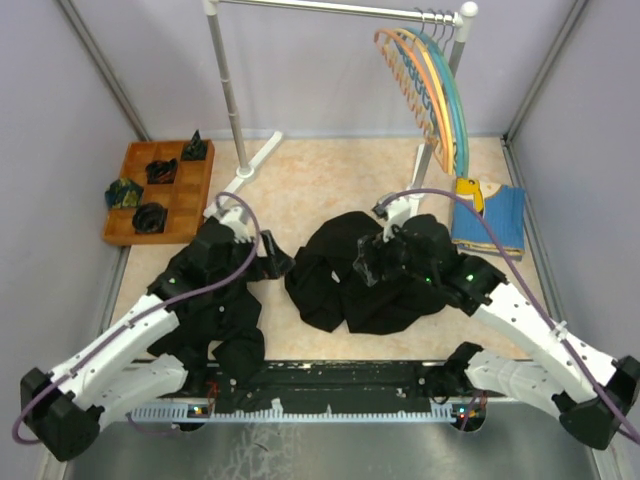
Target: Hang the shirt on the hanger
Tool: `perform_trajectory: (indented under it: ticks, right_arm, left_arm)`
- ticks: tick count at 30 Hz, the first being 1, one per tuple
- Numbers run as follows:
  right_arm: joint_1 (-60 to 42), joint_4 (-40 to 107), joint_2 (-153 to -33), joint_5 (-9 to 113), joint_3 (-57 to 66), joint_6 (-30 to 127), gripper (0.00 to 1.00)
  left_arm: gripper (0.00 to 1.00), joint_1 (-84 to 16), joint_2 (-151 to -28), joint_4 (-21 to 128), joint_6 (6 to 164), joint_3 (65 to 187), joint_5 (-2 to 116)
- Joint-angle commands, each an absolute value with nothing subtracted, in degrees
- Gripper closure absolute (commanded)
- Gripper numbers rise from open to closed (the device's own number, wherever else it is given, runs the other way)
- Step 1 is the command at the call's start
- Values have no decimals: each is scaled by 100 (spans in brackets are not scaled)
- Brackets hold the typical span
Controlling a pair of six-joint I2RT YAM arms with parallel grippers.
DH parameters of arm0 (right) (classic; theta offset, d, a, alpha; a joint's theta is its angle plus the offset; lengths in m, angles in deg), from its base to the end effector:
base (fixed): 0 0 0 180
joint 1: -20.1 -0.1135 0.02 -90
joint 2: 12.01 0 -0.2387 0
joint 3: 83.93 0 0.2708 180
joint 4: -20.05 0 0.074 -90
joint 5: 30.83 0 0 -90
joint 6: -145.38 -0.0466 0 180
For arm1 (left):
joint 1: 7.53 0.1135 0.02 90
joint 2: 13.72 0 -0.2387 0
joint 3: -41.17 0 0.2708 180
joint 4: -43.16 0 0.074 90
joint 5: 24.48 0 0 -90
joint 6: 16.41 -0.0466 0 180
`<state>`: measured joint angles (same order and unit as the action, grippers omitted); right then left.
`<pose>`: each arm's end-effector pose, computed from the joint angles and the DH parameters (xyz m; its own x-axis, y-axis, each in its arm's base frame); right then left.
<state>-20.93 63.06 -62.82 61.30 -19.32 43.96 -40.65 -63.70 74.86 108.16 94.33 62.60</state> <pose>0.1802 0.1545 0.3043 -0.4859 -0.1605 -0.8591 -0.5461 0.8232 0.1550 0.2021 -0.1347 0.2538 -0.6602 -0.2459 -0.7097 0.2533 0.8166 -0.5186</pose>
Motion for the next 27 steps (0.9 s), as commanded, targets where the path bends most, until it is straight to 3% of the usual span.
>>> perform_trajectory:
  ticks: [1, 12, 18, 20, 24, 27]
  right_arm:
    - [-2612, 5936, -6583, 5662, -1996, 4651, 25]
    - [-3205, 4413, -7650, 6496, -2617, 3874, 28]
    - [-3341, 3847, -7978, 6985, -2861, 3447, 31]
    - [-3357, 3723, -8098, 7008, -2899, 3372, 33]
    - [-3404, 3604, -8354, 7281, -2879, 3270, 34]
    - [-3410, 3558, -8498, 7771, -2846, 3210, 35]
  left_arm:
    - [6, -5173, -6883, 7475, 10471, 9584, 6961]
    - [7, -5508, -7453, 5600, 10492, 8253, 8038]
    - [18, -5471, -8373, 4947, 10531, 8357, 8118]
    - [25, -5448, -8641, 4766, 10426, 8510, 7993]
    - [55, -5366, -9010, 4550, 10260, 8769, 7867]
    - [68, -5333, -9114, 4559, 10186, 8905, 7812]
